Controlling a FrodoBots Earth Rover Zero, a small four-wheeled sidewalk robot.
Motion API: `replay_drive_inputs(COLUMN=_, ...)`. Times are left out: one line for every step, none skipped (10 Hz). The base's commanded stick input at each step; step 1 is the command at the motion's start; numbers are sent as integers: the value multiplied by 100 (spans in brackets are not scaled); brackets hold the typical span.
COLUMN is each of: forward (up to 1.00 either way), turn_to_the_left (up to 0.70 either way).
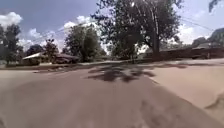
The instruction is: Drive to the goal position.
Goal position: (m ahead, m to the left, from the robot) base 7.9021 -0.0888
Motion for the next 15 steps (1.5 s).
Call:
replay_drive_inputs(forward=70, turn_to_the_left=0)
replay_drive_inputs(forward=70, turn_to_the_left=0)
replay_drive_inputs(forward=70, turn_to_the_left=0)
replay_drive_inputs(forward=70, turn_to_the_left=0)
replay_drive_inputs(forward=70, turn_to_the_left=0)
replay_drive_inputs(forward=70, turn_to_the_left=0)
replay_drive_inputs(forward=70, turn_to_the_left=0)
replay_drive_inputs(forward=70, turn_to_the_left=0)
replay_drive_inputs(forward=70, turn_to_the_left=0)
replay_drive_inputs(forward=70, turn_to_the_left=0)
replay_drive_inputs(forward=70, turn_to_the_left=-4)
replay_drive_inputs(forward=70, turn_to_the_left=-20)
replay_drive_inputs(forward=70, turn_to_the_left=-34)
replay_drive_inputs(forward=70, turn_to_the_left=-7)
replay_drive_inputs(forward=70, turn_to_the_left=0)
